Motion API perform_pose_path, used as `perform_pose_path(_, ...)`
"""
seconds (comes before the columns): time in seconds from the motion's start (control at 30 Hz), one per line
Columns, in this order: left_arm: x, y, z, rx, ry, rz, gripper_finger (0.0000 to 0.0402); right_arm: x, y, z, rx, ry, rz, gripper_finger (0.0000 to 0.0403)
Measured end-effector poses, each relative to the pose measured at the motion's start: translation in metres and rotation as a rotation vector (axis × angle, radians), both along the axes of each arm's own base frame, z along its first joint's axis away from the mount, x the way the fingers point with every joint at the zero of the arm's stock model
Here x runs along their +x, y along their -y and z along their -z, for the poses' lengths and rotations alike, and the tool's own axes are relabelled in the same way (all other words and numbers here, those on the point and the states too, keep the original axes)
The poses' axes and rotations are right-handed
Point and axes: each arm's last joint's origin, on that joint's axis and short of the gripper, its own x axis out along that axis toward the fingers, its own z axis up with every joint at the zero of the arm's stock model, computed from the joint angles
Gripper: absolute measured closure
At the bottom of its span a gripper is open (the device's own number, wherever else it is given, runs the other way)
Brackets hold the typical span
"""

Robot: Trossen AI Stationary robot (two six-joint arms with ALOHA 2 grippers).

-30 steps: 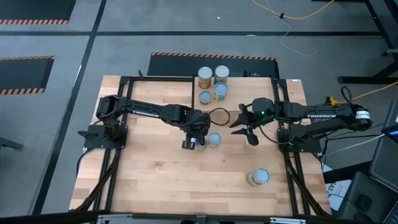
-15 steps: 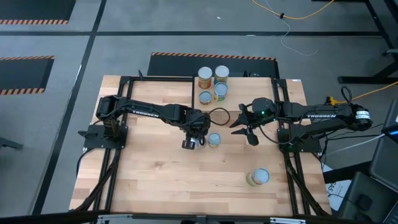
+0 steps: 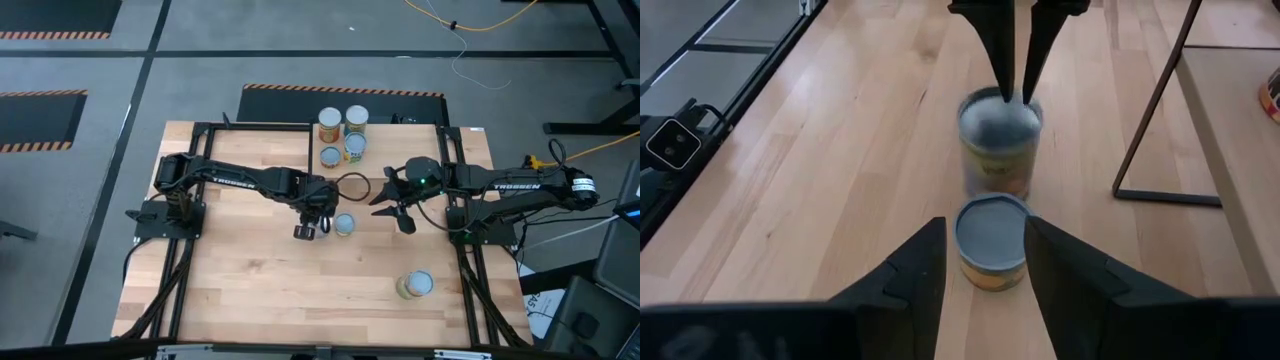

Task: Pick and place cans onto a shelf
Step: Put the blue canned peaches on the shelf

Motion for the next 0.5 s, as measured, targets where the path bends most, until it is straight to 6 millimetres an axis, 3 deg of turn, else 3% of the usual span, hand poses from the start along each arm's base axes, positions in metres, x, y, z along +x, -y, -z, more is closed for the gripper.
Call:
perform_pose_path(0.23,-0.014,0.005,-0.024,-0.001,0.042,0.011,0.0354,0.005,0.001,-0.008,-0.015,0.103,-0.002,0.0262)
perform_pose_path(0.5,-0.049,0.019,-0.062,-0.050,0.056,-0.043,0.0351,0.021,-0.001,-0.017,-0.025,0.263,-0.030,0.0262)
